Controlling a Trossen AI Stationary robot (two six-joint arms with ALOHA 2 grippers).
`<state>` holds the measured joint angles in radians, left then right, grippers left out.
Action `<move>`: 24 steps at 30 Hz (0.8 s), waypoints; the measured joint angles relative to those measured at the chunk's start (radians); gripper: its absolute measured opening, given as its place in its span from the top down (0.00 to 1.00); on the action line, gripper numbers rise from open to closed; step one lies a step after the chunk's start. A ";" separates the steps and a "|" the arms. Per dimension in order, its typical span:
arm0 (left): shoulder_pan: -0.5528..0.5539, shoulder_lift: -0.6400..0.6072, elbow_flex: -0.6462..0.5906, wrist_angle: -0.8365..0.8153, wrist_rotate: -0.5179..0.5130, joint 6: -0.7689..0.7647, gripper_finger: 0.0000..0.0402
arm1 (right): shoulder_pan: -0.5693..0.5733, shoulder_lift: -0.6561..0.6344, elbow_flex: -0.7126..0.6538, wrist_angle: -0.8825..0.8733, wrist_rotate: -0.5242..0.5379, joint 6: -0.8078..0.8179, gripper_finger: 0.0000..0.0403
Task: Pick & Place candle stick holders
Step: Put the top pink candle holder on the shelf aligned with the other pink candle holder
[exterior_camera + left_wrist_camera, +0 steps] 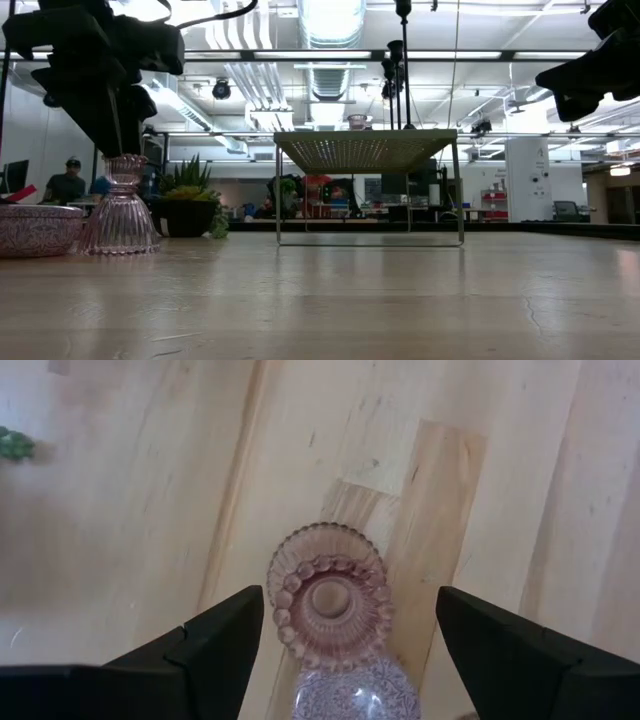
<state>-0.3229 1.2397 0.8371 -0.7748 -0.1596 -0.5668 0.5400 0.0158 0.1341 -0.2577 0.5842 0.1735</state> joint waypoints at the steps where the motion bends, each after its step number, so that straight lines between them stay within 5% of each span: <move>1: 0.000 0.002 0.000 0.000 0.000 -0.003 0.25 | 0.000 0.000 0.000 0.000 0.000 0.001 0.98; 24: 0.000 0.005 -0.001 0.007 -0.018 -0.012 0.54 | 0.000 0.000 0.000 0.000 0.000 0.000 0.98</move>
<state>-0.3229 1.2449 0.8360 -0.7679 -0.1774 -0.5785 0.5404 0.0158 0.1341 -0.2577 0.5842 0.1736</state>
